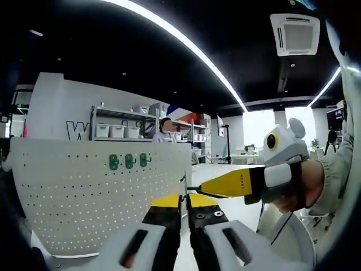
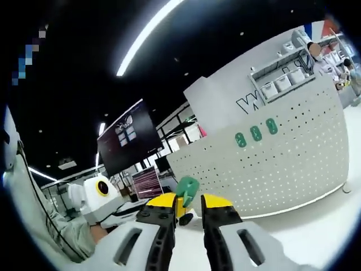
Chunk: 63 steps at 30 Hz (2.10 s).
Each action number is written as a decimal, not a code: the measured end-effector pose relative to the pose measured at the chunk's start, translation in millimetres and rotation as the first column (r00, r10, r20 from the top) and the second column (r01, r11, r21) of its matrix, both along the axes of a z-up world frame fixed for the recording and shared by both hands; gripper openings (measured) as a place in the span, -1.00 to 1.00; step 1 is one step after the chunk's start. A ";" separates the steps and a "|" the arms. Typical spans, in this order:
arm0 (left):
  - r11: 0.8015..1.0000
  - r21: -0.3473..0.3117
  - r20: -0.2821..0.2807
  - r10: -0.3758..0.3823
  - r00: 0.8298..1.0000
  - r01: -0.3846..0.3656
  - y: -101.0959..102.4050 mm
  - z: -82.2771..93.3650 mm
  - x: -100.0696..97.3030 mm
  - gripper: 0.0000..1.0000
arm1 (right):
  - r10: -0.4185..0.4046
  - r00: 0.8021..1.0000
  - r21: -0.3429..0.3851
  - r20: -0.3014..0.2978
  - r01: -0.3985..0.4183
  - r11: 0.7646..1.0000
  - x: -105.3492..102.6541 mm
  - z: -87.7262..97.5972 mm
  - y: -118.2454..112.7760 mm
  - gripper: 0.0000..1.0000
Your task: Insert the hook assembly into the mounting plate slot until the hook locks in place.
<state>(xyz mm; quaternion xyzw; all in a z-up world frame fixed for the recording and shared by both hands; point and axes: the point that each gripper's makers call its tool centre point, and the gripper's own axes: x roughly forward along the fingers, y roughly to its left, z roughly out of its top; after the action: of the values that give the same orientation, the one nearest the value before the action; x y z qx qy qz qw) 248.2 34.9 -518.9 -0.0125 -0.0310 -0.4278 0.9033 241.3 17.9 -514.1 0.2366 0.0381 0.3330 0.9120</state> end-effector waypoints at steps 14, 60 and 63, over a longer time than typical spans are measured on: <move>1.000 0.006 0.055 0.021 0.998 -0.021 -0.9 7.6 -4.4 -0.93 | 0.015 1.000 0.065 -0.008 -0.014 0.998 -0.9 7.5 8.9 -0.77; 0.997 0.076 -0.013 0.008 1.000 -0.007 -3.3 -17.0 -8.6 -0.51 | 0.009 0.997 -0.086 0.071 -0.003 0.996 -3.5 7.5 12.2 -0.97; 0.996 0.090 -0.023 0.009 1.000 -0.007 -2.2 -22.7 -10.3 -0.42 | 0.006 0.997 -0.096 0.076 0.001 0.995 -3.2 7.1 11.0 -0.97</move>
<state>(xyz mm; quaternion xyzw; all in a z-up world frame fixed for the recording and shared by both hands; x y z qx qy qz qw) 237.9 32.7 -541.6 0.0232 -0.0012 -0.4251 0.9048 238.2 28.9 -507.0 0.1795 0.0197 0.3407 0.9227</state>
